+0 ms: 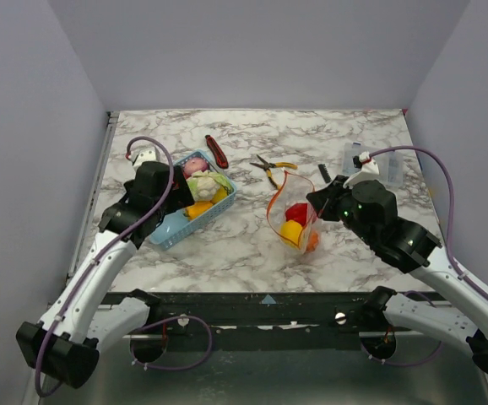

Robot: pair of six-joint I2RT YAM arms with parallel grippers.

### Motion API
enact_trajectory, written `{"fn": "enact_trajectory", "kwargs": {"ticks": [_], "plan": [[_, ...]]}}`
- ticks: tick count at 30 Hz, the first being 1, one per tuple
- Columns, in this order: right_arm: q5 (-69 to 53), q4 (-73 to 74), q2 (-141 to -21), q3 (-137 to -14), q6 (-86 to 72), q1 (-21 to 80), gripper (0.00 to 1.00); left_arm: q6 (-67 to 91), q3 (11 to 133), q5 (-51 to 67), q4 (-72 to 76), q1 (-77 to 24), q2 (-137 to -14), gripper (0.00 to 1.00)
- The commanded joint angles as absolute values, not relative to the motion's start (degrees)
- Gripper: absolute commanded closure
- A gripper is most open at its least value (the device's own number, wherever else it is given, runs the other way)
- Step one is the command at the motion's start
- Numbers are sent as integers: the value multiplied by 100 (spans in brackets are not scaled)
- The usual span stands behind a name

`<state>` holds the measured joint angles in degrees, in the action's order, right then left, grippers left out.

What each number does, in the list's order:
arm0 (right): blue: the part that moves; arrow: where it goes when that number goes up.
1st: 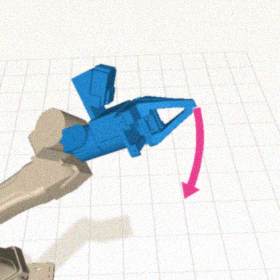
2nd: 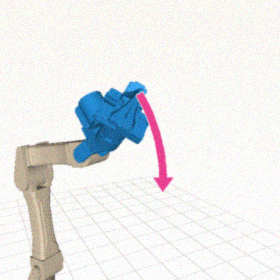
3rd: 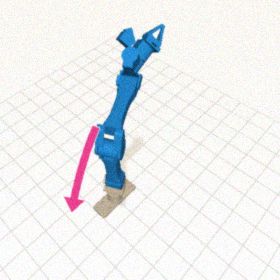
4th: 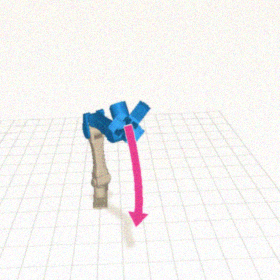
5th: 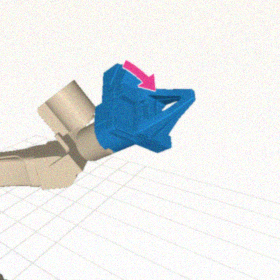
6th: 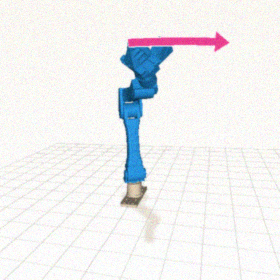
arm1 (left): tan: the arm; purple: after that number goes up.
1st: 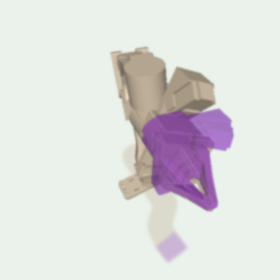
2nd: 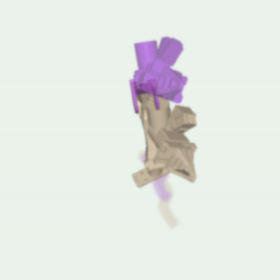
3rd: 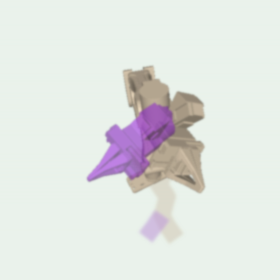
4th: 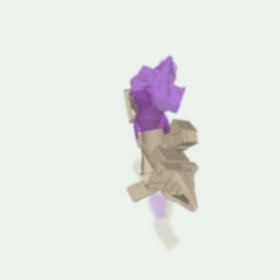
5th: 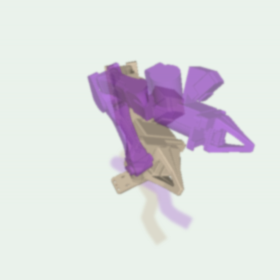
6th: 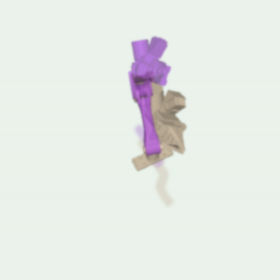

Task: Place the food in the zip-top bag and seal the zipper
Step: Pick up the fake fruit from the bin.

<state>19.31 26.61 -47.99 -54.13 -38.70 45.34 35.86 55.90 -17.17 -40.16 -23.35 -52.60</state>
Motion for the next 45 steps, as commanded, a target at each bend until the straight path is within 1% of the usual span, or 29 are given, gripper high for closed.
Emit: {"fn": "enact_trajectory", "kwargs": {"ticks": [1, 7, 12, 16, 21, 26, 37, 45], "plan": [[2059, 2536, -4746, -5389, -3780, 4566, 100, 2841, 5860, -2285, -4410, -1784, -5993, 2], [2033, 2540, -4679, -5358, -3780, 4562, 100, 2395, 6135, -2414, -4112, -1398, -7194, 2], [2117, 2604, -4573, -5326, -3765, 4562, 100, 1787, 6455, -2962, -3955, -1181, -7958, 2], [2168, 2610, -4529, -5310, -3758, 4564, 100, 1642, 6580, -2537, -3906, -901, -8222, 2], [2088, 2567, -4566, -5291, -3754, 4567, 100, 1696, 7027, -2705, -4270, -791, -8795, 2], [2066, 2548, -4557, -5290, -3752, 4562, 100, 1881, 7056, -2276, -4272, -525, -9147, 4], [2128, 2619, -4556, -5371, -3721, 4563, 100, 2175, 7165, -2240, -4487, -346, -9645, 5], [2068, 2575, -4604, -5392, -3715, 4562, 100, 2180, 7270, -2057, -4507, -316, -9822, 10]]}}
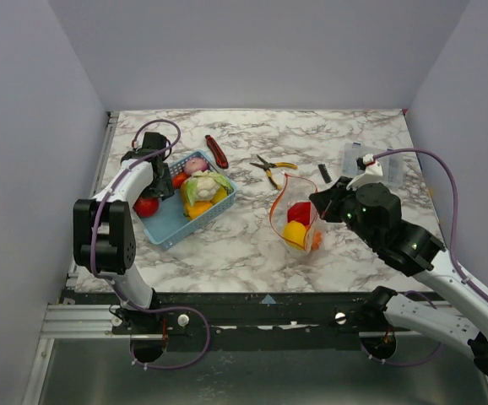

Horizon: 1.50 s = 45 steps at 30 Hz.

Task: Place the food in the zip-top bag and seal the zipper
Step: Pick up the fake fruit from the bin.

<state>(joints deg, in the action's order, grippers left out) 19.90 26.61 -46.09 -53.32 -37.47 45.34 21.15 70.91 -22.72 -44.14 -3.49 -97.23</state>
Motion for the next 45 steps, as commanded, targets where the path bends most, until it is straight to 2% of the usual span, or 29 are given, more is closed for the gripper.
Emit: {"fn": "enact_trajectory", "kwargs": {"ticks": [1, 6, 8, 13, 21, 25, 31, 35, 38, 42, 45], "plan": [[2065, 2570, -4611, -5388, -3713, 4564, 100, 2173, 7299, -2061, -4530, -316, -9873, 11], [2037, 2549, -4610, -5353, -3730, 4564, 100, 2137, 7348, -2124, -4552, -316, -9993, 14], [2038, 2542, -4594, -5337, -3742, 4562, 100, 2118, 7374, -2176, -4587, -316, -10032, 19], [2027, 2540, -4577, -5323, -3758, 4561, 100, 2109, 7293, -2190, -4544, -316, -9910, 33], [2094, 2573, -4512, -5308, -3763, 4564, 100, 2092, 7155, -2125, -4579, -392, -9404, 65], [2150, 2680, -4503, -5393, -3757, 4562, 100, 2082, 7014, -2079, -4650, -568, -8965, 71], [2188, 2751, -4501, -5405, -3771, 4566, 100, 2074, 7192, -1641, -5044, -1082, -8108, 89], [2189, 2742, -4538, -5423, -3796, 4569, 100, 2086, 7214, -844, -5111, -1464, -7312, 95], [2172, 2744, -4589, -5456, -3775, 4566, 100, 2215, 7102, 387, -4793, -1589, -6570, 96], [2152, 2734, -4635, -5467, -3766, 4564, 100, 2680, 6502, 2470, -3431, -1768, -5573, 96], [2133, 2717, -4653, -5479, -3779, 4562, 100, 3356, 5892, 3474, -1980, -2135, -4982, 96]]}}
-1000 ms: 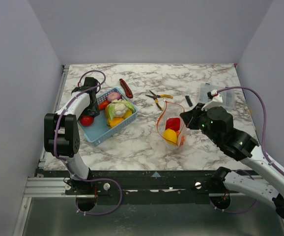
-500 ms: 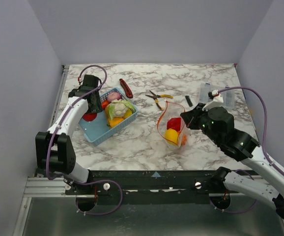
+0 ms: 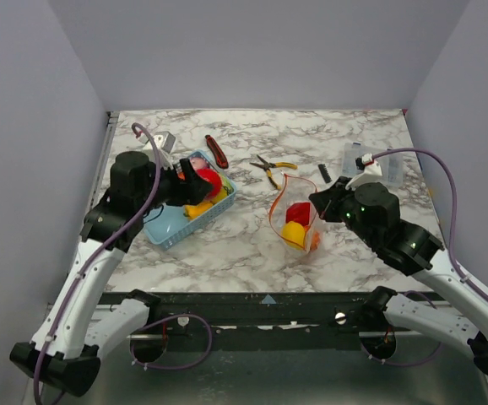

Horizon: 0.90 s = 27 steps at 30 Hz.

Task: Place the food in the zip-top bag and seal the zipper
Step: Pick up the fake fruit from the bin, then place the fake fruit in the zipper food storage bag.

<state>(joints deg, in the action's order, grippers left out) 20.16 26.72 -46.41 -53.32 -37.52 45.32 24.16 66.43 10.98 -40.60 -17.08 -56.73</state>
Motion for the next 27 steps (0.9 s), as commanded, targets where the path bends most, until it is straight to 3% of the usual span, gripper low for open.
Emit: {"fn": "enact_trajectory", "kwargs": {"ticks": [1, 5, 13, 17, 27], "plan": [[2140, 2721, -4651, -5480, -3787, 4566, 100, 3581, 5725, 3648, -1592, -2263, -4838, 96], [2180, 2677, -4616, -5386, -3874, 4567, 100, 4003, 5612, 3928, -617, -2897, -4776, 97], [2046, 2434, -4616, -5275, -4005, 4562, 100, 3793, 5994, 3418, -657, -4071, -5545, 99], [1967, 2291, -4643, -5231, -4072, 4566, 100, 3579, 6329, 2992, -1030, -4433, -5927, 89], [1921, 2206, -4820, -5329, -4033, 4562, 100, 3390, 7153, 2470, -1720, -4702, -6897, 80]]}}
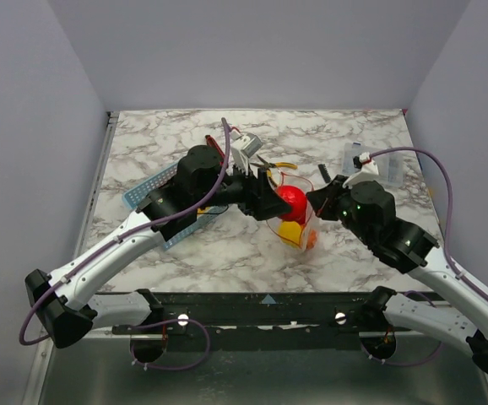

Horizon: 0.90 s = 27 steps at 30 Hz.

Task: Place the food in the zip-top bag and seal the zipper
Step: Place the fake fruit in the zipper food storage bag.

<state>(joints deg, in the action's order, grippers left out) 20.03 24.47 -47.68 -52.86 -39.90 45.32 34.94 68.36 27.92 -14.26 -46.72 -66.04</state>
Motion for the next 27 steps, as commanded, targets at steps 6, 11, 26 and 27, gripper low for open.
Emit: {"fn": "enact_trajectory", "kwargs": {"ticks": [6, 11, 26, 27], "plan": [[1916, 2197, -4893, -5372, -4025, 4564, 100, 3445, 7637, 2153, -2119, -4702, -7455, 74], [1899, 2188, -4975, -5446, -3983, 4564, 100, 3403, 7956, 1871, -2460, -4703, -7844, 40], [2018, 2264, -5060, -5487, -3980, 4564, 100, 3183, 8055, 1736, -2669, -4555, -7714, 1], [2044, 2284, -5071, -5502, -3980, 4562, 100, 3182, 8040, 1759, -2665, -4516, -7664, 2]]}}
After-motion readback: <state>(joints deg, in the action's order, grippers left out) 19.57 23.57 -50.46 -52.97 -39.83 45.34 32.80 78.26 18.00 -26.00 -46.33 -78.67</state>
